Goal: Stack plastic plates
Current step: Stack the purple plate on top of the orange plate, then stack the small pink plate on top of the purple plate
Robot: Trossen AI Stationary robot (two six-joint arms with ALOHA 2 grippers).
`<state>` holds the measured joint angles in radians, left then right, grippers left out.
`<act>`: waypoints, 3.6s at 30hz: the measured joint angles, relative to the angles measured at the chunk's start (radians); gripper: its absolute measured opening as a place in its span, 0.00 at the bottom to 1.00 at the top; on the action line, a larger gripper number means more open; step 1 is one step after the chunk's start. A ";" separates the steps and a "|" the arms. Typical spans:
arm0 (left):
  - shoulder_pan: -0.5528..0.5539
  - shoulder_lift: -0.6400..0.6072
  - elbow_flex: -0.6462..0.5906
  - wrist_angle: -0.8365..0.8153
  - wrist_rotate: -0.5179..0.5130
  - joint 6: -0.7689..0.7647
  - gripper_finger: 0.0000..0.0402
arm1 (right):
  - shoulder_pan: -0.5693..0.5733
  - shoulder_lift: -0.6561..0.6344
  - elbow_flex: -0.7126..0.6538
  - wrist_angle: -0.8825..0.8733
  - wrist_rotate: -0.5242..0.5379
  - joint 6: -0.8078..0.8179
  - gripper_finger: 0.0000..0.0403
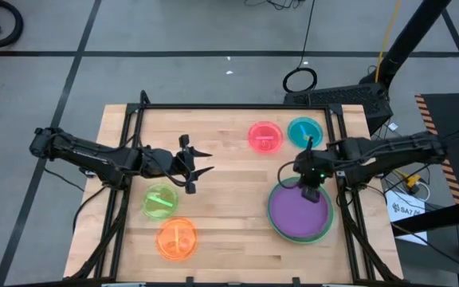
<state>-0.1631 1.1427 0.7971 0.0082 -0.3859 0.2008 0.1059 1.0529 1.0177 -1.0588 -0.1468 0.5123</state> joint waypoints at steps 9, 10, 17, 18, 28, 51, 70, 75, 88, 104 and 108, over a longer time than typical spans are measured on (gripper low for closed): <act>0.000 0.000 0.000 -0.009 0.000 0.000 0.46 | -0.001 -0.001 -0.150 0.074 0.019 0.027 0.04; 0.000 0.000 0.000 -0.009 0.000 0.000 0.46 | -0.001 -0.001 -0.165 0.074 0.023 0.042 0.06; 0.000 0.000 0.000 -0.010 0.000 0.000 0.46 | -0.002 -0.002 -0.212 0.075 0.044 0.096 0.28; 0.000 0.000 0.000 -0.010 0.000 0.000 0.46 | -0.002 -0.002 -0.212 0.075 0.047 0.097 0.31; 0.000 0.000 0.000 -0.006 -0.001 -0.012 0.46 | -0.002 -0.015 -0.213 0.076 0.165 0.117 0.46; -0.007 0.152 -0.001 0.061 -0.001 -0.263 0.46 | 0.291 -0.151 -0.214 0.398 0.751 -0.149 0.45; 0.024 0.228 0.000 0.224 -0.006 -0.312 0.46 | 0.385 -0.426 -0.498 0.779 0.875 -0.419 0.45; 0.065 0.297 -0.001 0.326 -0.006 -0.279 0.46 | 0.385 -0.567 -0.511 0.838 0.886 -0.490 0.45; 0.195 0.561 0.272 0.224 0.105 -0.137 0.46 | 0.385 -0.756 -0.622 0.920 0.878 -0.552 0.45; 0.367 0.806 0.474 0.112 0.203 -0.144 0.46 | 0.385 -0.770 -0.622 0.909 0.826 -0.494 0.45; 0.433 0.814 0.475 0.111 0.247 -0.291 0.46 | 0.385 -0.770 -0.622 0.906 0.827 -0.478 0.45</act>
<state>0.2700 1.9572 1.2716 0.1191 -0.1384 -0.0905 0.4908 0.2832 0.3954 -0.1530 0.6804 0.0348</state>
